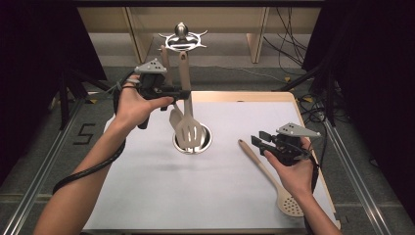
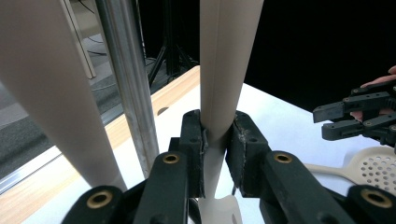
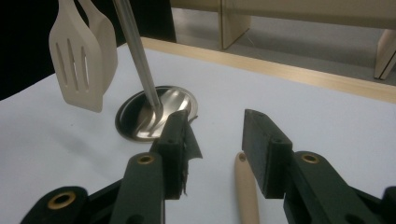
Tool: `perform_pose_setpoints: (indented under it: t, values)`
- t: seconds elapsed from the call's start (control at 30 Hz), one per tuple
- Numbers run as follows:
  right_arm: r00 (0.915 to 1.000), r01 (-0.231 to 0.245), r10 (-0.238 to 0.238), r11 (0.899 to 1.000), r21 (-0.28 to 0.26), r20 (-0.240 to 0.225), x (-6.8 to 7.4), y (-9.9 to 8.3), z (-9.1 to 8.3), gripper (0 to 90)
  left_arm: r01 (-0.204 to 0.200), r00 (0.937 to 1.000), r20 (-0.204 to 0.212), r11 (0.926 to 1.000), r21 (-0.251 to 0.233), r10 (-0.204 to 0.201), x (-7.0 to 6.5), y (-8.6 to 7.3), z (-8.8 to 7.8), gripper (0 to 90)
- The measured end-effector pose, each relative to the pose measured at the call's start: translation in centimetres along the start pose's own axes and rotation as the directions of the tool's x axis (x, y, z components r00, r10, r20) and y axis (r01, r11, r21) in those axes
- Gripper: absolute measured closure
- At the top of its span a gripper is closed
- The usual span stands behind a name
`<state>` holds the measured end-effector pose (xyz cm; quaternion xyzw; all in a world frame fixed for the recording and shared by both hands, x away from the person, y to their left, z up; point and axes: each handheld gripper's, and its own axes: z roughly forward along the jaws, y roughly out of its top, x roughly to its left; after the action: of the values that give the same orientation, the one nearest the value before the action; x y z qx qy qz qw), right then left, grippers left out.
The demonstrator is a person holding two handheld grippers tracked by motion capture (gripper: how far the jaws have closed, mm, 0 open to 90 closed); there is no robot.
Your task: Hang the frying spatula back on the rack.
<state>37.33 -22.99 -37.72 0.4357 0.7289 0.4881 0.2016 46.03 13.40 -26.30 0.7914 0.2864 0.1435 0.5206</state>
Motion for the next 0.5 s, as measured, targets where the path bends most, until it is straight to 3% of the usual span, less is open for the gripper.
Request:
perform_pose_setpoints:
  t: [0.1, 0.13, 0.5]
  values:
    - [0.9995, 0.031, -0.031, 1.000, 0.000, 0.000, -0.19, 0.00, 0.01, 61.9, 0.003, 1.0000, -0.003, 1.0000, -0.003, -0.003, -0.03, -0.03, 0.12, 75.9]
    - [0.9998, -0.017, 0.017, 1.000, 0.015, -0.006, 0.14, -0.03, -0.07, 61.8, 0.002, 1.0000, -0.004, 1.0000, 0.003, -0.002, -0.01, -0.02, 0.11, 75.9]
    - [1.0000, -0.002, 0.002, 1.000, 0.009, -0.001, 0.02, -0.08, -0.04, 61.8, 0.005, 0.9999, -0.012, 0.9997, -0.025, -0.006, 0.10, -0.34, 0.38, 75.3]
